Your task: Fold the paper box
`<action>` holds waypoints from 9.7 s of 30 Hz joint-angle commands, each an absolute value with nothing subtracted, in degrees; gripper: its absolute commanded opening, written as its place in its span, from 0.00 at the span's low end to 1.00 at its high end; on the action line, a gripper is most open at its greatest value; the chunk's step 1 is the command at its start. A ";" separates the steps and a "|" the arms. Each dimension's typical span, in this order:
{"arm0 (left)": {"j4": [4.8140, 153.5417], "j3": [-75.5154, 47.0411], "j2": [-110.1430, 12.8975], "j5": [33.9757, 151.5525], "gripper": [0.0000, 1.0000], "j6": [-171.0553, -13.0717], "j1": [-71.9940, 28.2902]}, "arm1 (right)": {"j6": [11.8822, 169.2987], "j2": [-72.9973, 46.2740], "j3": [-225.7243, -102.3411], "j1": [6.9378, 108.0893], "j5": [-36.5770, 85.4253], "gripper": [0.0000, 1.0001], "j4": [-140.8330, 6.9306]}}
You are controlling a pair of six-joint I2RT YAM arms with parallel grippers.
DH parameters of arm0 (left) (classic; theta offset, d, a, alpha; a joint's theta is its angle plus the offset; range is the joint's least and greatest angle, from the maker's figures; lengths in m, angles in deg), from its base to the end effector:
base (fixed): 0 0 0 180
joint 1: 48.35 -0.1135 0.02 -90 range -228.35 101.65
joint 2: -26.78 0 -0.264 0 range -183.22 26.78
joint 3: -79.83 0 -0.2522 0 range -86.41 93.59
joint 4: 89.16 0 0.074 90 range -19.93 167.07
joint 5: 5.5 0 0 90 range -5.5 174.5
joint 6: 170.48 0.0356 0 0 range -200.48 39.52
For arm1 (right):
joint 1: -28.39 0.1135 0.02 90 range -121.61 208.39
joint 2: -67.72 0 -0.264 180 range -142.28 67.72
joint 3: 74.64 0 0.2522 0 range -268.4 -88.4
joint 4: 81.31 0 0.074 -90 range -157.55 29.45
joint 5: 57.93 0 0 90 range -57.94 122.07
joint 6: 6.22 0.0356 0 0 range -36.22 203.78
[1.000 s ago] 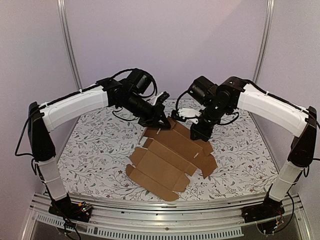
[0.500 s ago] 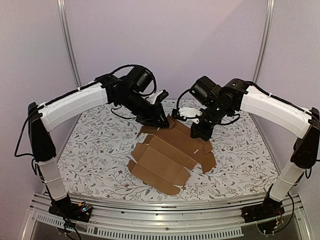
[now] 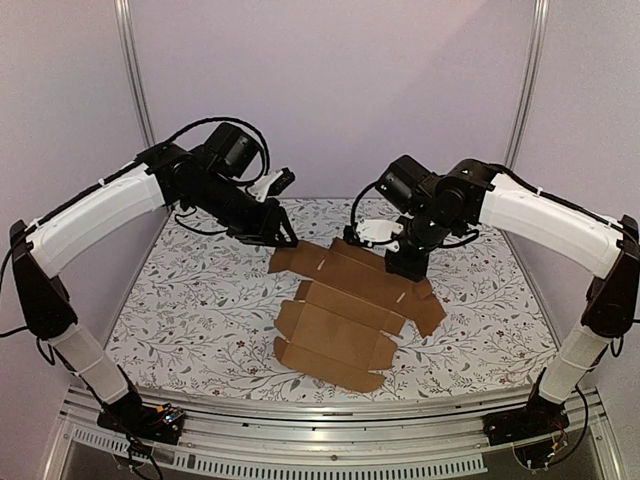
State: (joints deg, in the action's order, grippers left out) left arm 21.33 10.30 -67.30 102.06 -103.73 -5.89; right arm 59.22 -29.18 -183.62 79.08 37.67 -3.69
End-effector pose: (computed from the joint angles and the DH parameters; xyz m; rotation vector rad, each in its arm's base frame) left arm 0.2477 -0.2412 0.3617 0.5753 2.5837 -0.8212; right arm 0.2204 0.2637 0.3288 -1.6282 2.1593 0.0037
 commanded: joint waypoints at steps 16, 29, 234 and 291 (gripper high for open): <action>32.12 -9.70 -58.04 102.28 0.34 -102.59 -10.99 | 49.57 -35.90 -183.26 87.66 58.67 0.00 -9.68; 48.36 -25.13 -61.63 107.75 0.34 -106.78 -11.17 | 48.54 -37.65 -175.87 91.05 69.94 0.00 -23.92; 113.39 -53.08 -71.18 57.79 0.49 -110.45 21.52 | 85.02 -43.39 -157.60 106.09 100.93 0.00 -29.37; 107.79 -59.24 -60.22 69.14 0.60 -102.23 21.35 | 81.32 -39.71 -156.21 104.14 95.67 0.00 -29.81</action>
